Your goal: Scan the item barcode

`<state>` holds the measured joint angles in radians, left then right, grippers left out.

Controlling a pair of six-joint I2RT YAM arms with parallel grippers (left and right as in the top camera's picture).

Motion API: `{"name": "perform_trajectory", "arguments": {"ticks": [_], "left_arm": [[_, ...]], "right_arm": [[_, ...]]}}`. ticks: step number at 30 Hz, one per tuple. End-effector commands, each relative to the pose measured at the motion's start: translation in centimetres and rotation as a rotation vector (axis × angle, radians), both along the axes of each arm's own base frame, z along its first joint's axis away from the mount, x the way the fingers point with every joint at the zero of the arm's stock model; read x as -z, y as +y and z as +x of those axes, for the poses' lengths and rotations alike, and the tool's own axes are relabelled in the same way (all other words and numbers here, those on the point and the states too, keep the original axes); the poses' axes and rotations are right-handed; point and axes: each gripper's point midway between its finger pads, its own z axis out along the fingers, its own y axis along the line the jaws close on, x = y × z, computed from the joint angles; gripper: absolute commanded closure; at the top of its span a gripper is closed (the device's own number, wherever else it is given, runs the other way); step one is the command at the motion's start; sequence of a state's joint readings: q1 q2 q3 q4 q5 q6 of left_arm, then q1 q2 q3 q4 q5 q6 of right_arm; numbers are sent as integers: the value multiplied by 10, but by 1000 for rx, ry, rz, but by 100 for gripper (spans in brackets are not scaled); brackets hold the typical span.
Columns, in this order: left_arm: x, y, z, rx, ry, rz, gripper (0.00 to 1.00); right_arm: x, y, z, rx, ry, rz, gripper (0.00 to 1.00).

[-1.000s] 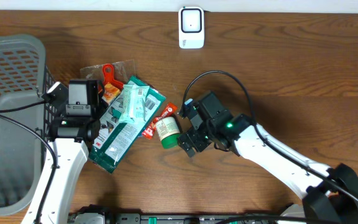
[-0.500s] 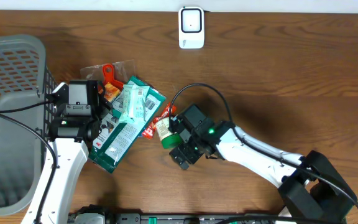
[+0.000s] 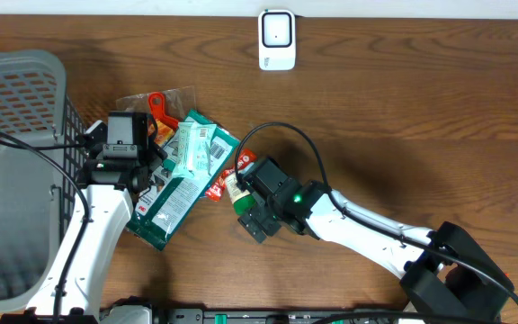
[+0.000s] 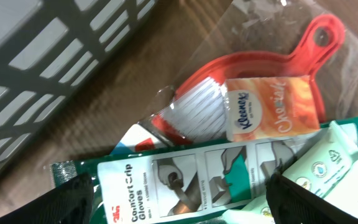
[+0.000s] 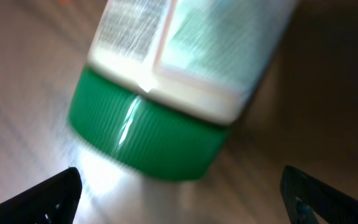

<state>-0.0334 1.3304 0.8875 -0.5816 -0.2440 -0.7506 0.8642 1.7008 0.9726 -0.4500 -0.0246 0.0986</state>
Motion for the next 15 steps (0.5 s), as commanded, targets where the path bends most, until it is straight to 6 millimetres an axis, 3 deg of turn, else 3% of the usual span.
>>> {"name": "perform_trajectory", "arguments": {"ticks": [1,15], "left_arm": [[4,2,1,6,6,7,12],[3,3,2,2,-1,13,11]], "right_arm": [[-11,6,17,60,-71,13,1],[-16,31,0,56,-19,108,1]]}}
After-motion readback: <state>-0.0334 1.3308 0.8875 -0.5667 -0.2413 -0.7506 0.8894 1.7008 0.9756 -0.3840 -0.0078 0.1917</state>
